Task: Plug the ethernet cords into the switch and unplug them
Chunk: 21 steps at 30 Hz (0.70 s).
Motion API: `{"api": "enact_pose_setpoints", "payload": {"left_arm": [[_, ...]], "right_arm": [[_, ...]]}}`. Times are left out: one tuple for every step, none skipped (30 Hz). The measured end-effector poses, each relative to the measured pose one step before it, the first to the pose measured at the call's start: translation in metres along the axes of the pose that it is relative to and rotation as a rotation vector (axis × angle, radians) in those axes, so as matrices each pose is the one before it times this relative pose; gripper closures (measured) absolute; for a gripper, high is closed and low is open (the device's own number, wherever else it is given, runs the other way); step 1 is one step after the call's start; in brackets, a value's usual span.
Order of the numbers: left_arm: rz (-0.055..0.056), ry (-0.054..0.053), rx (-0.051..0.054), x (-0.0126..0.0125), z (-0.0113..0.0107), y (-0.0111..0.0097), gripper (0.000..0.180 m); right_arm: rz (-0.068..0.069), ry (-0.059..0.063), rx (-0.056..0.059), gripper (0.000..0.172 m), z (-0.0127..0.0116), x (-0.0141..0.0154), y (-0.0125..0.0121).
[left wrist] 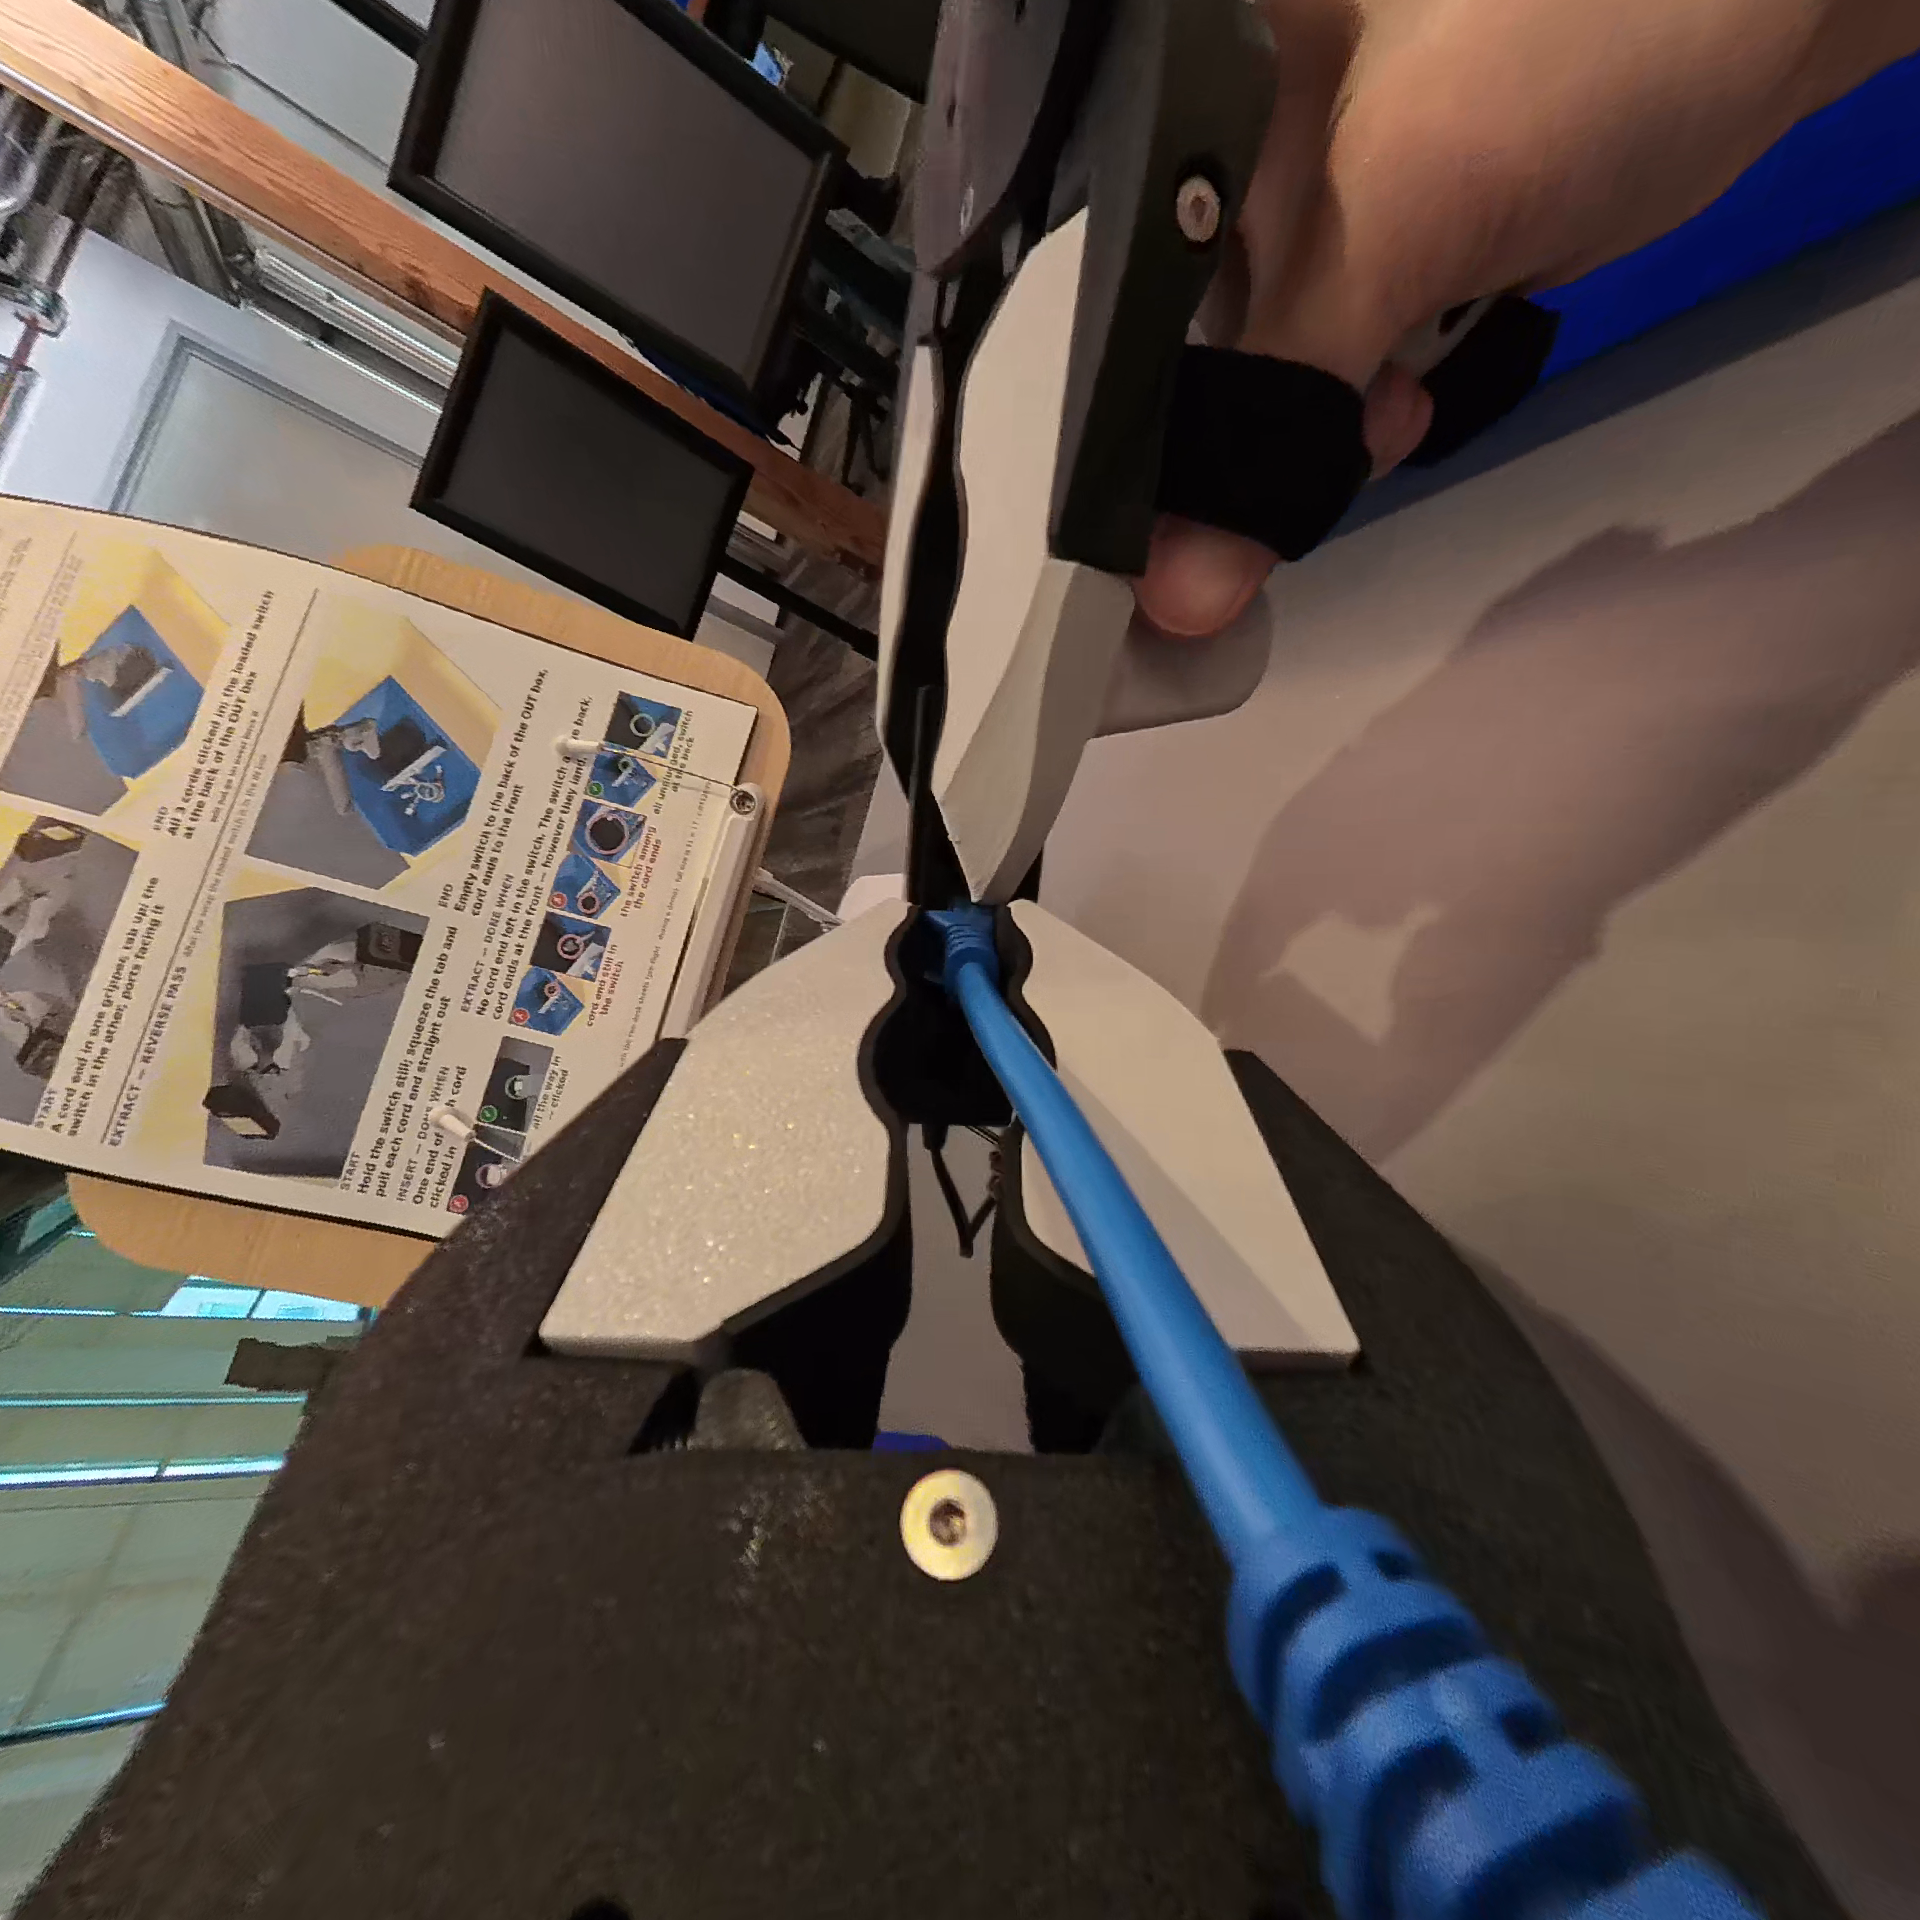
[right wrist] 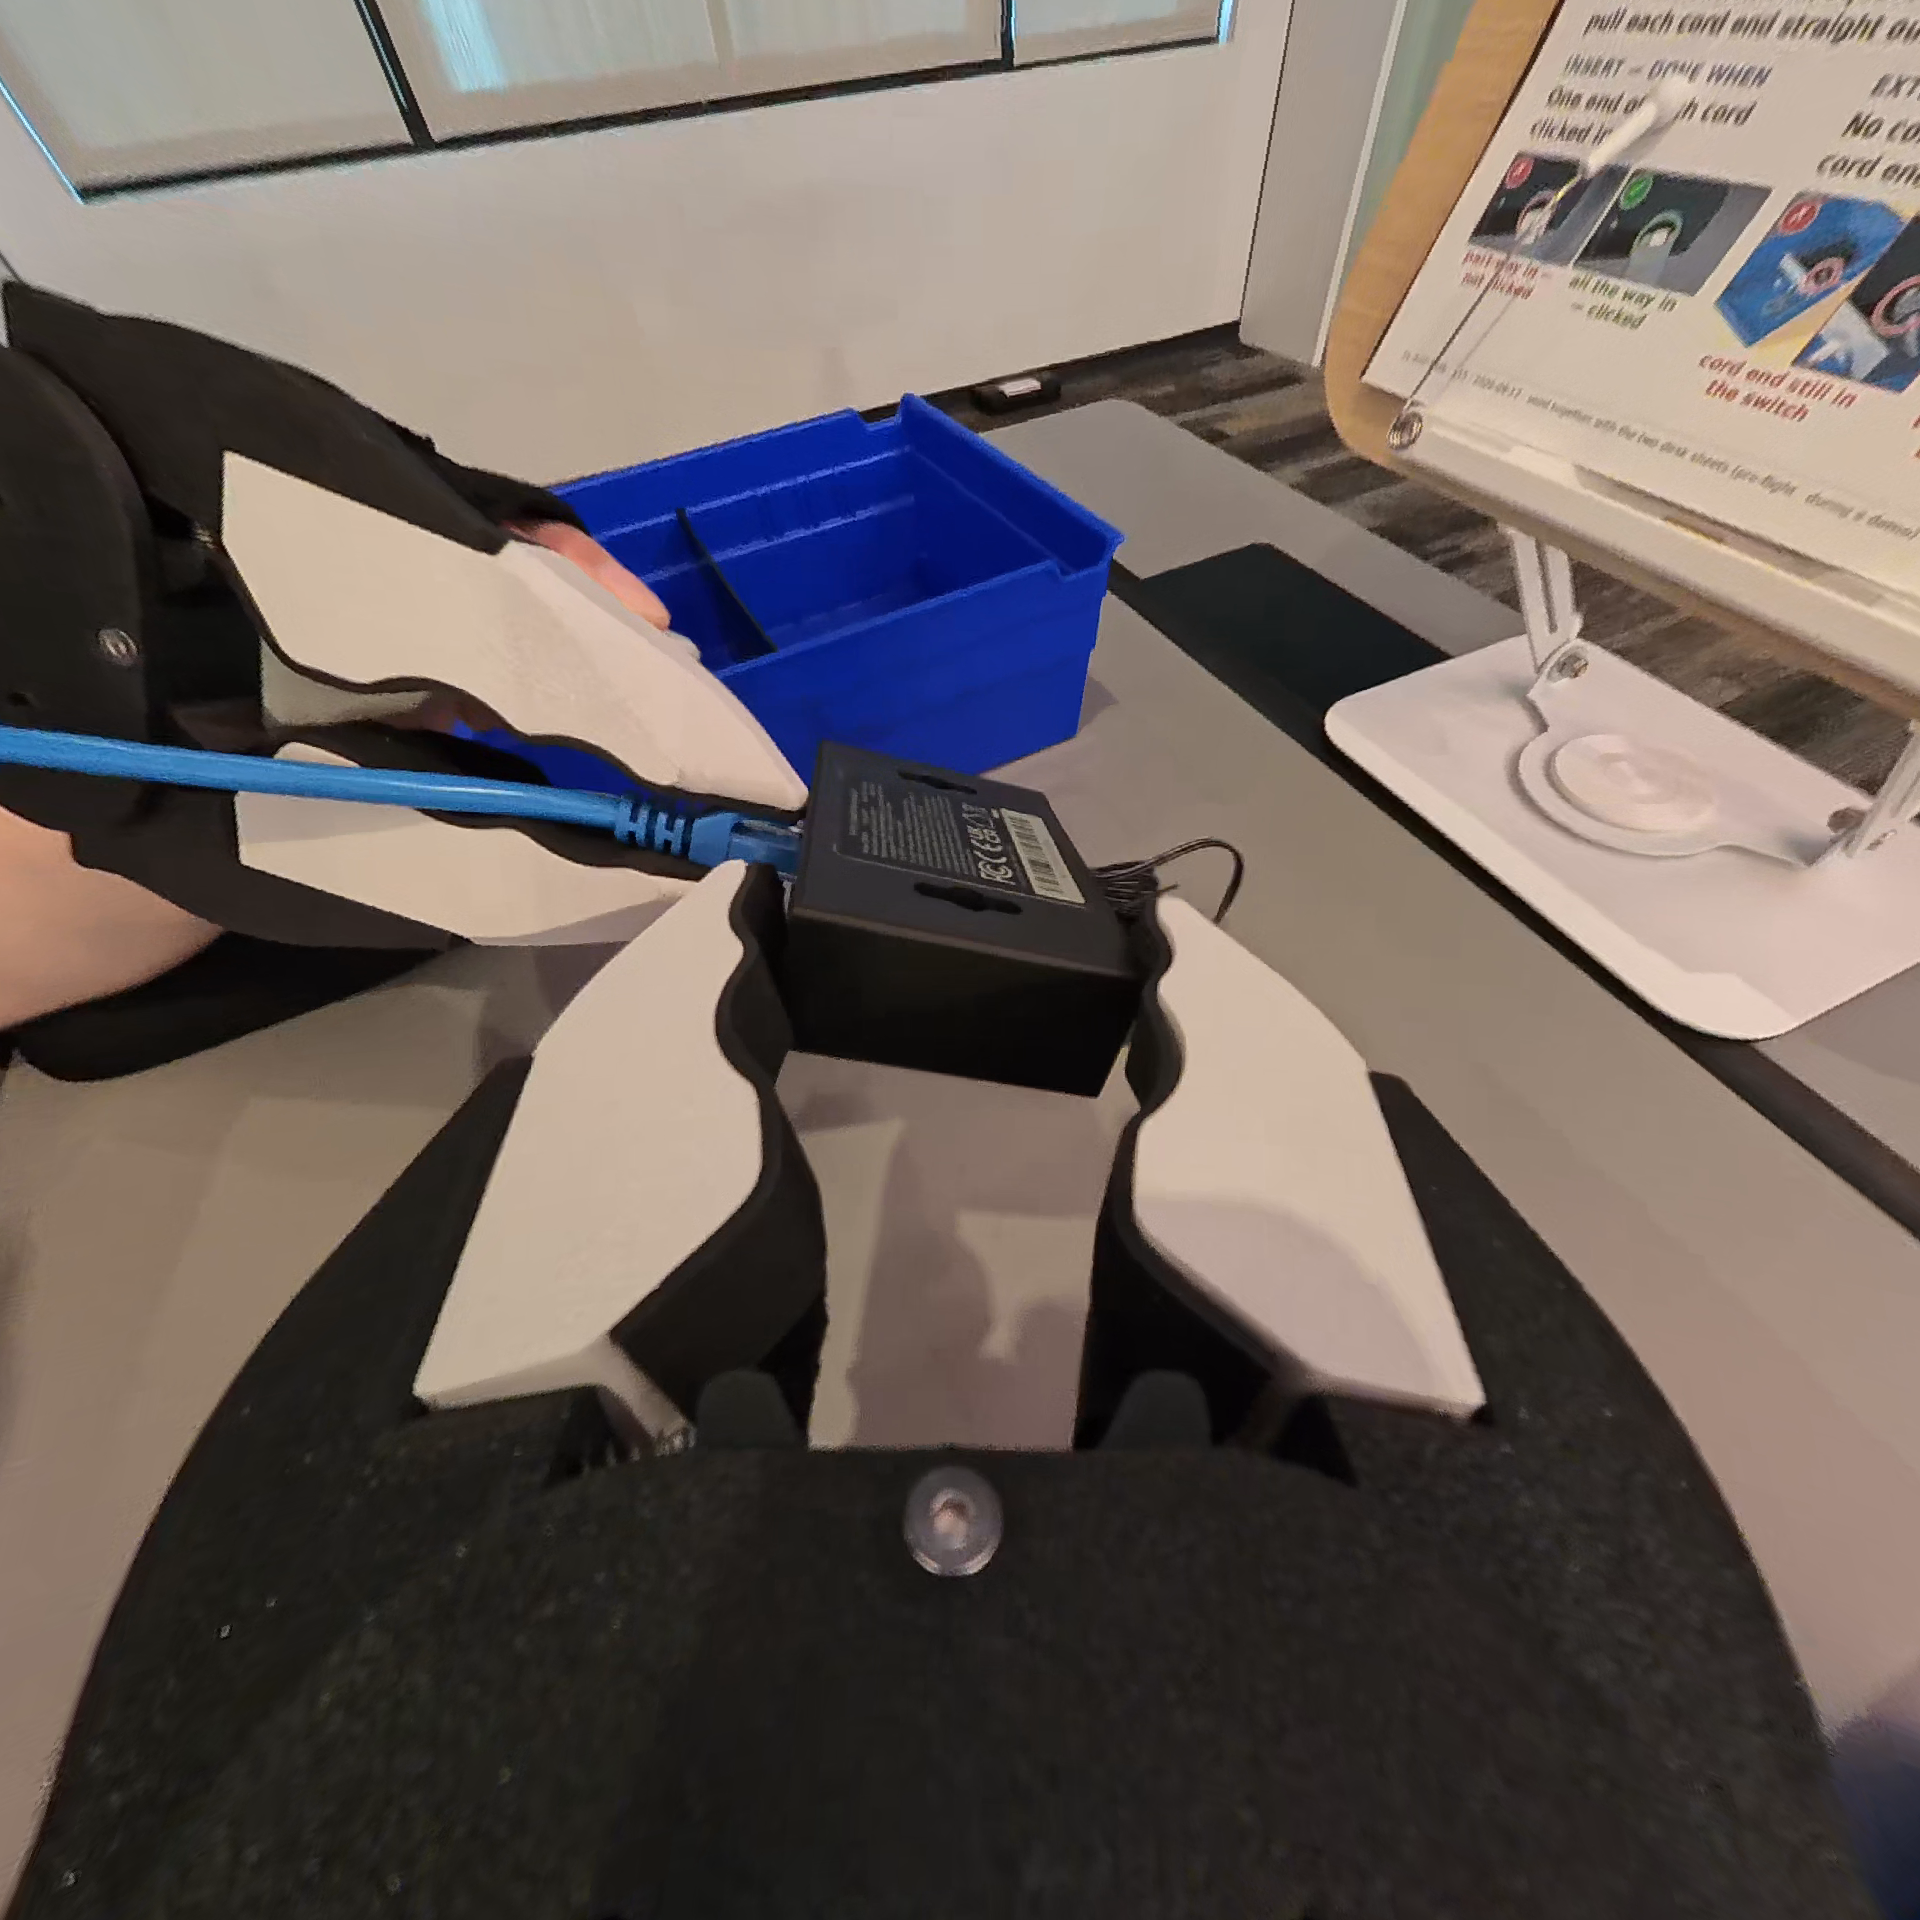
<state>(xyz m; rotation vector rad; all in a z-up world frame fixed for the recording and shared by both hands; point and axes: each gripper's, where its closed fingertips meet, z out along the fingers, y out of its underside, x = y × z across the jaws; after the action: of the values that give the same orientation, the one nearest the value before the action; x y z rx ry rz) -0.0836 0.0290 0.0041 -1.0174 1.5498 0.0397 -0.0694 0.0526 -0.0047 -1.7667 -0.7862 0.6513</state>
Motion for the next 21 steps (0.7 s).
{"api": "enact_pose_setpoints", "payload": {"left_arm": [[0.0119, 0.0102, -0.0046, 0.00113, -0.00003, 0.00077, 0.168], [0.0095, 0.0002, 0.0100, -0.00005, -0.00081, -0.00039, 0.168], [0.0003, -0.0104, 0.0130, -0.00149, -0.00079, -0.00113, 0.169], [0.0043, -0.0040, 0.0031, -0.00036, -0.00029, -0.00050, 0.169], [0.0182, -0.0119, 0.0103, -0.00064, -0.00114, -0.00184, 0.168], [0.0254, -0.0261, 0.0167, -0.00259, -0.00230, -0.00360, 0.169], [0.0208, -0.0207, 0.0079, -0.00280, -0.00246, -0.00330, 0.169], [0.0089, -0.0073, 0.0039, -0.00192, -0.00231, -0.00232, 0.169], [0.0009, -0.0046, 0.0144, -0.00172, -0.00243, -0.00260, 0.169], [-0.0039, -0.0015, 0.0149, -0.00107, -0.00206, -0.00245, 0.169], [-0.0030, 0.0035, 0.0048, 0.00006, -0.00095, -0.00162, 0.169], [0.0024, -0.0008, -0.0025, 0.00035, -0.00012, -0.00114, 0.169], [0.0110, -0.0121, -0.0081, -0.00043, 0.00057, -0.00010, 0.169], [0.0146, -0.0153, -0.0133, -0.00047, 0.00098, 0.00100, 0.169], [0.0087, -0.0187, -0.0153, -0.00082, 0.00140, 0.00149, 0.169], [0.0014, -0.0168, -0.0154, -0.00003, 0.00161, 0.00166, 0.169], [-0.0053, -0.0010, -0.0114, 0.00146, 0.00152, 0.00120, 0.169], [-0.0101, 0.0014, -0.0031, 0.00099, 0.00103, 0.00024, 0.169], [0.0019, -0.0020, -0.0066, 0.00055, 0.00072, 0.00082, 0.169], [0.0142, -0.0003, -0.0105, 0.00101, 0.00057, 0.00143, 0.169], [0.0097, -0.0023, -0.0103, 0.00053, 0.00071, 0.00107, 0.170]], "right_arm": [[-0.0245, 0.0146, -0.0148, 0.107, 0.00011, 0.00049, 0.00094], [-0.0311, 0.0078, 0.0000, 0.108, -0.00018, -0.00026, -0.00083], [-0.0242, 0.0117, 0.0251, 0.108, -0.00106, 0.00021, -0.00333], [0.0134, 0.0031, -0.0055, 0.108, -0.00030, -0.00013, -0.00056], [0.0057, -0.0046, 0.0013, 0.108, -0.00104, -0.00112, -0.00118], [-0.0248, 0.0042, 0.0407, 0.108, -0.00248, -0.00148, -0.00544], [-0.0214, 0.0076, 0.0366, 0.108, -0.00218, -0.00152, -0.00557], [-0.0030, 0.0017, 0.0092, 0.108, -0.00121, -0.00173, -0.00346], [-0.0014, -0.0030, 0.0134, 0.108, -0.00116, -0.00206, -0.00375], [0.0042, -0.0113, 0.0135, 0.108, -0.00127, -0.00213, -0.00287], [0.0263, -0.0157, 0.0000, 0.108, -0.00055, -0.00135, -0.00072], [0.0243, -0.0124, -0.0064, 0.108, -0.00060, -0.00058, 0.00058], [0.0209, 0.0007, -0.0022, 0.108, -0.00043, 0.00049, 0.00032], [0.0123, 0.0147, -0.0049, 0.108, 0.00010, 0.00136, 0.00024], [-0.0077, 0.0182, -0.0021, 0.108, 0.00038, 0.00197, 0.00037], [0.0078, 0.0124, 0.0030, 0.108, 0.00064, 0.00180, 0.00053], [0.0104, -0.0024, -0.0110, 0.108, 0.00068, 0.00117, 0.00290], [0.0065, -0.0080, 0.0050, 0.108, -0.00006, 0.00106, 0.00150], [-0.0021, -0.0056, 0.0123, 0.108, 0.00051, 0.00023, 0.00069], [0.0051, -0.0068, -0.0029, 0.108, 0.00110, 0.00046, 0.00178], [-0.0125, 0.0017, 0.0096, 0.108, 0.00081, 0.00089, 0.00066]]}}
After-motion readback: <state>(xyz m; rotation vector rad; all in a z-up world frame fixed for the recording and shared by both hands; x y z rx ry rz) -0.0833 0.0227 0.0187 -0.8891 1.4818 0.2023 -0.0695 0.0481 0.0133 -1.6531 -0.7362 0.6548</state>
